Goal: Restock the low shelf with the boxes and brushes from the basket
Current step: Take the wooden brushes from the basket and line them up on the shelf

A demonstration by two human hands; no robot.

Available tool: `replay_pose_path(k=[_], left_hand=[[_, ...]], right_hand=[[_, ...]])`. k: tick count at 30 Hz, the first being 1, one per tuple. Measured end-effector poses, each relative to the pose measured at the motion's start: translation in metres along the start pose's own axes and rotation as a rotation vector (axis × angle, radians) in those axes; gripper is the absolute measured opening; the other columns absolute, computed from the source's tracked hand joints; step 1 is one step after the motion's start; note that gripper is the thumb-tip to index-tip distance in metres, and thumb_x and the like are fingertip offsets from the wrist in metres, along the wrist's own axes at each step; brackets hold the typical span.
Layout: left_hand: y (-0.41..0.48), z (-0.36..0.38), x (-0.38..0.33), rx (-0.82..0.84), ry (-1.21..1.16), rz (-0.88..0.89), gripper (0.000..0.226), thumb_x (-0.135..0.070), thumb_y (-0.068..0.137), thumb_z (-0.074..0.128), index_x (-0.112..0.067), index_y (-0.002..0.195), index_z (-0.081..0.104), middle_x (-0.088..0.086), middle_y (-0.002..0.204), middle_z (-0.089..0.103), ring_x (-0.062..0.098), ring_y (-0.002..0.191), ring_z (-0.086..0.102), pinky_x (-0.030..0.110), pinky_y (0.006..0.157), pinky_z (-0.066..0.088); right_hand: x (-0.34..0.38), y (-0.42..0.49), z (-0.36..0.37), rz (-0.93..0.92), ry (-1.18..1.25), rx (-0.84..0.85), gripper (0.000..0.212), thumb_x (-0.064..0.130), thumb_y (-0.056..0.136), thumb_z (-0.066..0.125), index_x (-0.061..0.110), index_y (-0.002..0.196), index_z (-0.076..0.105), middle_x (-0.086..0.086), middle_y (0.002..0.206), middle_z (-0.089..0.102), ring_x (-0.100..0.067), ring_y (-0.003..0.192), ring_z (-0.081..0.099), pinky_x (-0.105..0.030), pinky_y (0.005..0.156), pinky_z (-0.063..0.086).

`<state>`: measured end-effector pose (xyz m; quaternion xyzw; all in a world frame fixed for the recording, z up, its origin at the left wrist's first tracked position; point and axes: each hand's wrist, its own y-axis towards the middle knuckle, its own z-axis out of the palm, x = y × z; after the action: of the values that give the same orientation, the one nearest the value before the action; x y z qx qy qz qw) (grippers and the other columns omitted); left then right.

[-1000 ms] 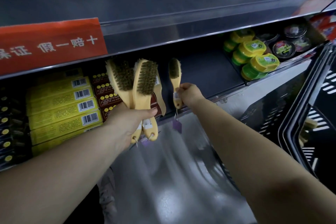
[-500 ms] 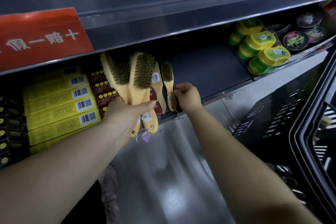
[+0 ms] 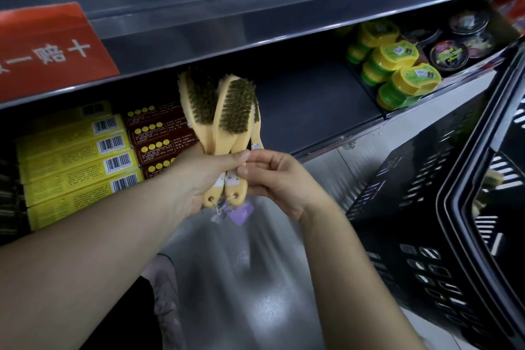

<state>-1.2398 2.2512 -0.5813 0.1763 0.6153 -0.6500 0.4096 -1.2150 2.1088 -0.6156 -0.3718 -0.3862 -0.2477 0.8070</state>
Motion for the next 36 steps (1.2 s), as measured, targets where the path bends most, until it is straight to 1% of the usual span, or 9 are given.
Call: replay_pose_path(k=[5, 10, 14, 23, 26, 28, 31, 33, 36], left_hand=[[0.004, 0.0, -0.002, -0.124, 0.005, -0.01, 0.015, -0.015, 0.077, 0.073, -0.019, 0.082, 0.06, -0.002, 0.077, 0.061, 0.013, 0.066, 0.057, 0.021, 0.046, 0.044], [0.005, -0.002, -0.001, -0.17, -0.004, -0.007, 0.021, -0.017, 0.076, 0.075, -0.022, 0.081, 0.055, 0.001, 0.081, 0.059, 0.014, 0.062, 0.057, 0.019, 0.047, 0.05], [0.005, -0.003, 0.0, -0.179, 0.007, 0.006, 0.02, -0.019, 0.076, 0.076, -0.024, 0.08, 0.056, 0.001, 0.08, 0.061, 0.014, 0.062, 0.058, 0.019, 0.045, 0.05], [0.005, 0.005, -0.005, -0.228, -0.013, -0.025, 0.017, -0.034, 0.079, 0.07, -0.02, 0.081, 0.06, -0.001, 0.071, 0.061, 0.015, 0.058, 0.057, 0.023, 0.052, 0.046], [0.008, 0.008, -0.007, -0.23, -0.082, -0.024, 0.009, -0.027, 0.087, 0.062, -0.02, 0.087, 0.056, 0.0, 0.077, 0.06, 0.015, 0.062, 0.056, 0.021, 0.051, 0.046], [0.008, 0.01, -0.008, -0.205, -0.139, -0.028, 0.009, -0.024, 0.091, 0.058, -0.021, 0.099, 0.056, -0.001, 0.08, 0.064, 0.012, 0.063, 0.062, 0.021, 0.048, 0.051], [0.009, 0.01, -0.008, -0.139, -0.155, -0.039, 0.024, -0.022, 0.091, 0.059, -0.019, 0.115, 0.056, 0.0, 0.085, 0.069, 0.014, 0.069, 0.068, 0.03, 0.056, 0.054], [0.009, 0.008, -0.008, -0.091, -0.138, -0.067, 0.026, -0.025, 0.09, 0.06, -0.019, 0.115, 0.059, 0.0, 0.081, 0.07, 0.014, 0.064, 0.068, 0.03, 0.054, 0.053], [0.007, 0.01, -0.008, -0.077, -0.101, -0.127, 0.02, -0.033, 0.093, 0.054, -0.017, 0.097, 0.065, -0.001, 0.067, 0.069, 0.014, 0.055, 0.066, 0.025, 0.048, 0.051]], right_hand=[[0.003, 0.026, -0.024, 0.004, -0.248, -0.547, 0.016, -0.002, 0.087, 0.057, 0.008, 0.097, 0.064, -0.003, 0.077, 0.069, -0.006, 0.05, 0.061, -0.02, 0.045, 0.047], [-0.004, 0.062, -0.056, 0.034, -0.448, -0.859, 0.011, 0.008, 0.088, 0.056, 0.019, 0.089, 0.058, 0.004, 0.081, 0.064, -0.019, 0.083, 0.064, -0.033, 0.076, 0.054], [-0.012, 0.077, -0.064, 0.158, -0.631, -0.82, 0.017, 0.012, 0.088, 0.056, 0.012, 0.104, 0.059, -0.009, 0.096, 0.067, -0.03, 0.096, 0.064, -0.044, 0.086, 0.053], [-0.009, 0.076, -0.06, 0.129, -0.776, -0.814, 0.022, 0.018, 0.091, 0.054, 0.013, 0.111, 0.061, -0.014, 0.112, 0.063, -0.03, 0.098, 0.063, -0.044, 0.088, 0.051], [-0.001, 0.051, -0.032, -0.024, -0.623, -0.768, 0.021, 0.031, 0.093, 0.051, 0.016, 0.092, 0.066, -0.002, 0.088, 0.068, -0.02, 0.082, 0.065, -0.031, 0.069, 0.053], [0.003, 0.029, -0.004, 0.005, -0.38, -0.516, 0.032, 0.042, 0.091, 0.053, 0.017, 0.08, 0.07, 0.005, 0.071, 0.07, -0.01, 0.068, 0.066, -0.021, 0.057, 0.05], [-0.002, 0.009, 0.024, 0.041, -0.17, -0.277, 0.034, 0.04, 0.089, 0.059, 0.008, 0.089, 0.07, -0.01, 0.082, 0.07, -0.024, 0.075, 0.064, -0.035, 0.072, 0.052], [-0.007, 0.004, 0.03, -0.009, -0.122, -0.301, 0.022, 0.025, 0.091, 0.059, 0.005, 0.089, 0.068, -0.017, 0.085, 0.065, -0.029, 0.079, 0.059, -0.043, 0.078, 0.048], [-0.005, 0.002, 0.019, -0.028, -0.062, -0.353, 0.013, 0.014, 0.091, 0.057, 0.006, 0.084, 0.064, -0.014, 0.079, 0.062, -0.026, 0.071, 0.057, -0.039, 0.072, 0.048]])
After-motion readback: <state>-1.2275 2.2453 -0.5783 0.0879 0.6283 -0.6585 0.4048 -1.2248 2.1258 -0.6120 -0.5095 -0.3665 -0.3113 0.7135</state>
